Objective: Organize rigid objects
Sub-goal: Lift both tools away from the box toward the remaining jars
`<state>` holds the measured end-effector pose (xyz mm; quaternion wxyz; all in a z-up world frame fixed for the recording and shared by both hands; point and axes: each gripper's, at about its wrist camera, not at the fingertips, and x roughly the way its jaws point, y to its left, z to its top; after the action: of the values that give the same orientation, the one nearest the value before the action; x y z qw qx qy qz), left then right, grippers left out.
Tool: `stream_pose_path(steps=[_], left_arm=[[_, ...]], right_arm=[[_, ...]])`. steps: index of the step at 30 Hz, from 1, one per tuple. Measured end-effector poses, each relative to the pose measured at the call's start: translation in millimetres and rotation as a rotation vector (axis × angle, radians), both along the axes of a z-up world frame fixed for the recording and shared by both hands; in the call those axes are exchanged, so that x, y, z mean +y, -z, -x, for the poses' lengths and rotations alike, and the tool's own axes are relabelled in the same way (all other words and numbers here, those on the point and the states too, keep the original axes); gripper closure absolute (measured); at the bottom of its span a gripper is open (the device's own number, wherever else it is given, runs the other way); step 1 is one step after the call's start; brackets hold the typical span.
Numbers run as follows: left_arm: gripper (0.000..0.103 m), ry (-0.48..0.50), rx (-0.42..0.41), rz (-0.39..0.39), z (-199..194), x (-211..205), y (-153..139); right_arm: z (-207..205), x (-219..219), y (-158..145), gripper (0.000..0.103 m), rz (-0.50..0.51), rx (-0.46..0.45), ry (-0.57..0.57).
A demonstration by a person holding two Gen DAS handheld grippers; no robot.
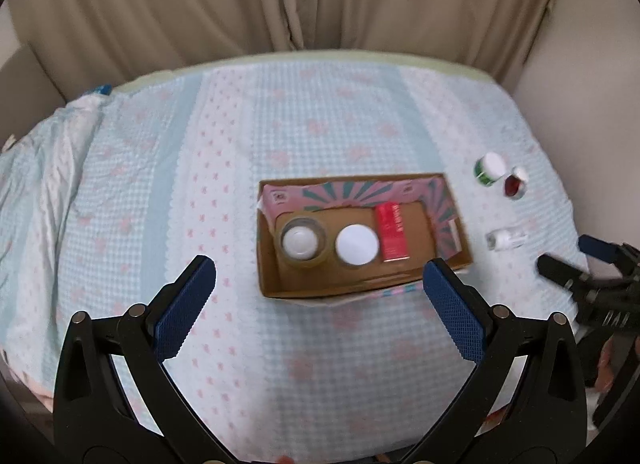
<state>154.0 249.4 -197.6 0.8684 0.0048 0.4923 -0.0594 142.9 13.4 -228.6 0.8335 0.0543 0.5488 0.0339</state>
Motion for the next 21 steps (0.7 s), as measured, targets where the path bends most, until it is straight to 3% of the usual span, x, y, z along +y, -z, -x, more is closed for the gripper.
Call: stream_pose_path(steps=[9,17,21], left_arm=[[0.000,0.061,-0.091,0.011,38,-86,-38],[0.000,-0.033,-0.111,0.058,56,-181,-44],[0.000,-0.075,-0.099,0.040,52,-231,-38]], right_arm=[[46,-103,-56,0.000,0.102,-0.092,0.163],[53,-194,-55,0.000,0.093,-0.122,0.070],[47,-233,-50,0.000,0.077,-0.146,-0.005]])
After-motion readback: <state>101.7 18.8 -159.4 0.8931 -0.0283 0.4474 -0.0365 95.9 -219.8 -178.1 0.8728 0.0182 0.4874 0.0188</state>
